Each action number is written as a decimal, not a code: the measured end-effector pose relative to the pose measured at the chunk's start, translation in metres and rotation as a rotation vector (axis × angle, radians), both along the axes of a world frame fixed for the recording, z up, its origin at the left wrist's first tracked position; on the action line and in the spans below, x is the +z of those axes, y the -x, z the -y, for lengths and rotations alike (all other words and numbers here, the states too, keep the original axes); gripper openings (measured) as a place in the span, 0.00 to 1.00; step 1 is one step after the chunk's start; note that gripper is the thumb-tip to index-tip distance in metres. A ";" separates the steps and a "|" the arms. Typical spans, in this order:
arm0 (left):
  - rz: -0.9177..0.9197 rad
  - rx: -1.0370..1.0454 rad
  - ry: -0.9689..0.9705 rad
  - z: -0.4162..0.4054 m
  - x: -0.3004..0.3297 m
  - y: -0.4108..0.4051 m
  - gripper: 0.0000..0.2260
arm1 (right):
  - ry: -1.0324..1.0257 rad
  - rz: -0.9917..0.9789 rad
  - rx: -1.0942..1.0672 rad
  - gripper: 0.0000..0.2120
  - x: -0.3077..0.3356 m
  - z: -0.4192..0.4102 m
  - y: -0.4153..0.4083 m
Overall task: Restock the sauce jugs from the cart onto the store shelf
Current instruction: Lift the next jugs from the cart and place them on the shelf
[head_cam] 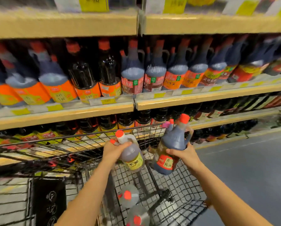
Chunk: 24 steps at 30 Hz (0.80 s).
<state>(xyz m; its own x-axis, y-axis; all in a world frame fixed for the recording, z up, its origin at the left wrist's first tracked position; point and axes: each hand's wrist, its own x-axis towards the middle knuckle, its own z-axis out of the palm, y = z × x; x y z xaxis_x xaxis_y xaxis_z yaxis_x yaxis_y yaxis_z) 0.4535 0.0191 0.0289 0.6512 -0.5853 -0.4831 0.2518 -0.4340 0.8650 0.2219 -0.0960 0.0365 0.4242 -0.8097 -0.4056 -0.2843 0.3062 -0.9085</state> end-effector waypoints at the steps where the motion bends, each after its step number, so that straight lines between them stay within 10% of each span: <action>1: 0.009 -0.024 0.023 0.003 0.017 0.004 0.14 | 0.007 0.017 -0.010 0.35 0.014 0.000 0.008; 9: 0.117 -0.114 0.102 0.046 0.122 0.086 0.10 | 0.065 0.112 -0.052 0.28 0.102 0.013 0.112; 18: 0.107 -0.219 0.126 0.113 0.160 0.258 0.17 | 0.183 0.040 -0.090 0.53 0.151 0.055 0.298; 24: 0.102 -0.272 0.149 0.161 0.169 0.359 0.18 | 0.236 0.028 -0.104 0.38 0.180 0.097 0.417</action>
<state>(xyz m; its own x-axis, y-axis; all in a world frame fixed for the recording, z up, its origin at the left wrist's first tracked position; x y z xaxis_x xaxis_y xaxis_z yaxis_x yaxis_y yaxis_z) 0.0940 -0.1414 0.1975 0.5018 -0.8037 -0.3198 0.0530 -0.3405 0.9387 -0.1948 -0.1925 0.2167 0.3418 -0.9205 -0.1892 -0.2357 0.1109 -0.9655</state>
